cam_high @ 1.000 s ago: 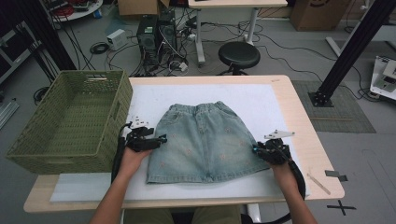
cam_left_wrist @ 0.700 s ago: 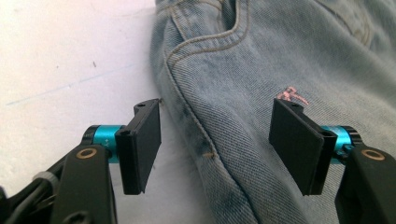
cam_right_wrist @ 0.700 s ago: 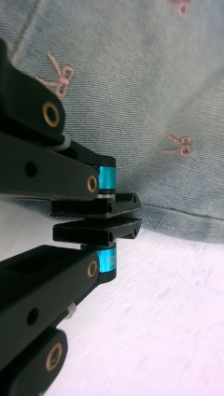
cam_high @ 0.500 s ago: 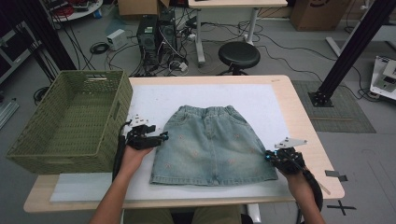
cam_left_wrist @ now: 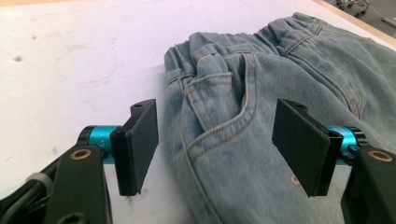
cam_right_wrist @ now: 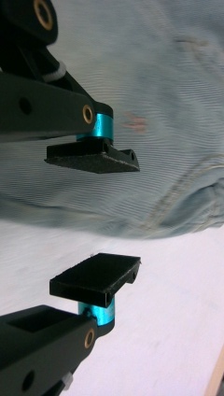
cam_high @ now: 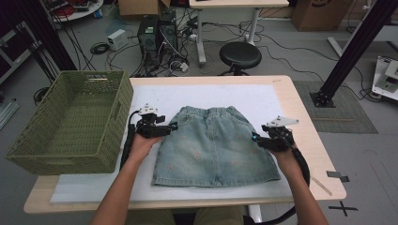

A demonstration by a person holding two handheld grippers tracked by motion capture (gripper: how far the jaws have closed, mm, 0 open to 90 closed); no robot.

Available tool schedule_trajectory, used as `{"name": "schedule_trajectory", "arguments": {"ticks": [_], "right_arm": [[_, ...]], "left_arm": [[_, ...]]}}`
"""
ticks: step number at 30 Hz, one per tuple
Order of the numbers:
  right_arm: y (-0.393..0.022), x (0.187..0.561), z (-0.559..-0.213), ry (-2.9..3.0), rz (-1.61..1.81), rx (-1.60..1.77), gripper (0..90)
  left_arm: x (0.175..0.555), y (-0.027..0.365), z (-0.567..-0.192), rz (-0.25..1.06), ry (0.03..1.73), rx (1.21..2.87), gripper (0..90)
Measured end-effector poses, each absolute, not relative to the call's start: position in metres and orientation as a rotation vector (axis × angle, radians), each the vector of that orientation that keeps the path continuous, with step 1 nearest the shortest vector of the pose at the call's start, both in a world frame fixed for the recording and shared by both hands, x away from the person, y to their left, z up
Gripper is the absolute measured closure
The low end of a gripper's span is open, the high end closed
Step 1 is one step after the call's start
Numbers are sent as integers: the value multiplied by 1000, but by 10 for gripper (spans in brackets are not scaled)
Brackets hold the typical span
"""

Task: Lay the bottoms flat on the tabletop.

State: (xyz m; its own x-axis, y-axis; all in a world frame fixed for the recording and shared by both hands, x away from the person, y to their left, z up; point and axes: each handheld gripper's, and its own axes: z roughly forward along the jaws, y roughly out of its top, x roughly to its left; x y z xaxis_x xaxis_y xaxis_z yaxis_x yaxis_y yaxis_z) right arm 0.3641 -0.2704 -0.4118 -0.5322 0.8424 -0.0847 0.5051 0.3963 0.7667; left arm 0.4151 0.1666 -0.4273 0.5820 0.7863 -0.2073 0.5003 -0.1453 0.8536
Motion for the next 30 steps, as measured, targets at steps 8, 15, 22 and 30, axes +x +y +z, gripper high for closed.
{"name": "schedule_trajectory", "arguments": {"ticks": [8, 15, 22, 30], "right_arm": [[-251, 435, -406, 2217, 1020, 1237, 494], [-232, 469, -407, 2293, 1003, 1262, 500], [-223, 482, -424, 2367, 908, 1276, 523], [-217, 478, -429, 2342, 812, 1247, 796]], "left_arm": [[438, 158, -428, 342, 1062, 1827, 318], [456, 150, -425, 352, 1057, 1858, 327], [472, 144, -439, 319, 1068, 1941, 337], [466, 142, -448, 285, 1136, 1925, 707]]}}
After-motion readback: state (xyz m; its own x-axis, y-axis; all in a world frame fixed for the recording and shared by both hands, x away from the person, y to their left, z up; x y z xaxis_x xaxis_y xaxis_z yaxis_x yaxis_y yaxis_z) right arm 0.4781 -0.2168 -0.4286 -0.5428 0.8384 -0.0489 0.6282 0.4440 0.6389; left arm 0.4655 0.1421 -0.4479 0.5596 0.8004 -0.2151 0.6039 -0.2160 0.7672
